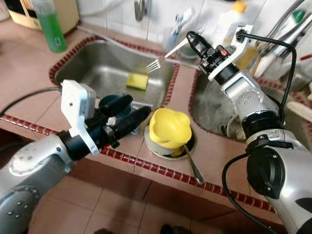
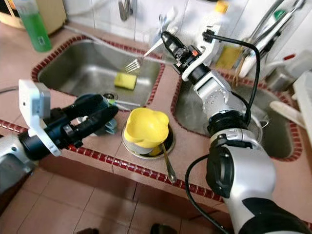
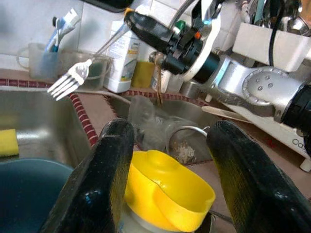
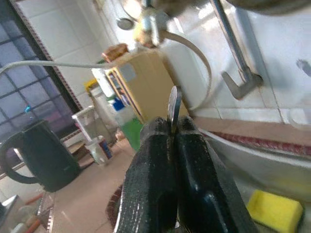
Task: Kitchen organization
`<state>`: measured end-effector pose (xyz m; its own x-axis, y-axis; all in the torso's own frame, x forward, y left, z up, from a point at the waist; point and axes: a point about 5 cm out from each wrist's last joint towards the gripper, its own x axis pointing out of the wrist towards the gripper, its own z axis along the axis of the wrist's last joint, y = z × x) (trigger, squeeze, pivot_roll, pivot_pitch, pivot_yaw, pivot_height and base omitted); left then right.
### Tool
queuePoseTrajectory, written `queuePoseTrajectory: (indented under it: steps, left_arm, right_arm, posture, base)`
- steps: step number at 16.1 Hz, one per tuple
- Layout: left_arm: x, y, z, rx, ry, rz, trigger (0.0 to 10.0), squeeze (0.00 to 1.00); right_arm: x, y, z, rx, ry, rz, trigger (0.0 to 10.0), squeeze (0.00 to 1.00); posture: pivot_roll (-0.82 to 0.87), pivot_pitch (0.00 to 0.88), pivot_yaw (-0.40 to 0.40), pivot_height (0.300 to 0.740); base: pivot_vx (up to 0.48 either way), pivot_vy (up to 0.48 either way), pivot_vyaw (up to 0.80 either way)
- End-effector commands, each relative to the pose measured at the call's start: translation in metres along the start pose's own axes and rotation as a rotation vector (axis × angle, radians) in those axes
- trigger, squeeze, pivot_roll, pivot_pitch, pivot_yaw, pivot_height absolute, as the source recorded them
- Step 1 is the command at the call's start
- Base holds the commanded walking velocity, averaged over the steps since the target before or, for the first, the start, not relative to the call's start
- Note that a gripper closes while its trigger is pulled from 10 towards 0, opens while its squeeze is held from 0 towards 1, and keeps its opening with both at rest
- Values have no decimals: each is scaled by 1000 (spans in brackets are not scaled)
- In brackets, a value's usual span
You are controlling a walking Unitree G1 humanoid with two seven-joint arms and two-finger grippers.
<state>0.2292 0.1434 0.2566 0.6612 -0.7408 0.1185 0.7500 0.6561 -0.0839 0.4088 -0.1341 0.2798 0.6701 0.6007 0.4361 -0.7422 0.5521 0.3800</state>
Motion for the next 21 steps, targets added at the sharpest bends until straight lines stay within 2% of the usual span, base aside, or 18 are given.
queuePoseTrajectory:
  steps: [1,4,8,10,16,17,18,19,21]
  left_arm:
    - [0,-5,5,22,1,-11,10000,0]
    - [3,-10,15,11,-16,-29,10000,0]
    - [3,-15,21,0,-23,-42,10000,0]
    - [3,-19,26,-11,-24,-51,10000,0]
    - [1,-22,29,-35,-18,-49,10000,0]
    - [0,-22,29,-34,-10,-45,10000,0]
    - [0,-22,29,-34,-8,-44,10000,0]
    - [-4,-18,26,-17,21,-22,10000,0]
    - [-8,-16,24,6,50,-10,10000,0]
  right_arm:
    - [-1,-3,9,-20,-16,-22,10000,0]
    - [-1,-6,-8,4,34,-69,10000,0]
    - [2,-5,-18,13,72,-85,10000,0]
    - [8,2,-25,20,98,-46,10000,0]
    - [18,11,-23,23,97,-16,10000,0]
    - [19,11,-21,22,96,-16,10000,94]
    - [20,12,-21,21,95,-15,10000,247]
    - [21,13,-19,14,95,-12,10000,200]
    - [22,13,-18,11,95,-12,10000,188]
  posture:
    - [10,285,-130,740]
    - [20,320,-130,740]
    - [38,329,-135,740]
    - [47,333,-140,740]
    - [56,346,-140,740]
    - [56,347,-140,740]
    - [56,347,-140,740]
    - [56,347,-141,740]
    - [56,349,-143,740]
  base:
    - [0,0,0]
    - [0,0,0]
    - [0,0,0]
    - [0,0,0]
    - [0,0,0]
    - [0,0,0]
    - [0,0,0]
    - [0,0,0]
    - [0,0,0]
